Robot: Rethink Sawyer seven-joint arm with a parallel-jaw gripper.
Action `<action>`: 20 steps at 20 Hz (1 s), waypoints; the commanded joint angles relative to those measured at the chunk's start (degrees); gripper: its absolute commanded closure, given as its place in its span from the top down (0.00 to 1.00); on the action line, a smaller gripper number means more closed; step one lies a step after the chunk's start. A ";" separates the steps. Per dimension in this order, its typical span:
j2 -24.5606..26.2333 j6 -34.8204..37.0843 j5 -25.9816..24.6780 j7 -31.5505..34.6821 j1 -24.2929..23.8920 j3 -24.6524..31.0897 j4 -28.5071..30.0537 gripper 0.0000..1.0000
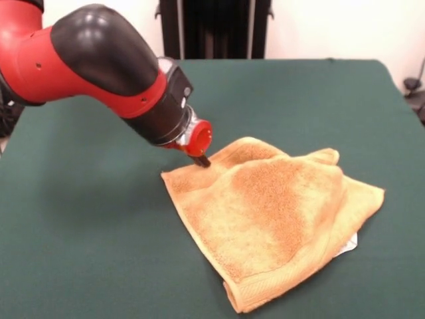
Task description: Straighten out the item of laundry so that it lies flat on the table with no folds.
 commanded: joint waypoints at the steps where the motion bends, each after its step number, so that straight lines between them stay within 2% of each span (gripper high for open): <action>1: 0.54 6.12 -5.61 -26.26 -0.30 3.24 2.57 0.00; 8: 1.32 5.13 -6.45 -30.01 -4.01 4.47 3.70 0.00; 20: 0.12 12.07 -7.74 -36.39 -2.19 2.40 -0.41 0.00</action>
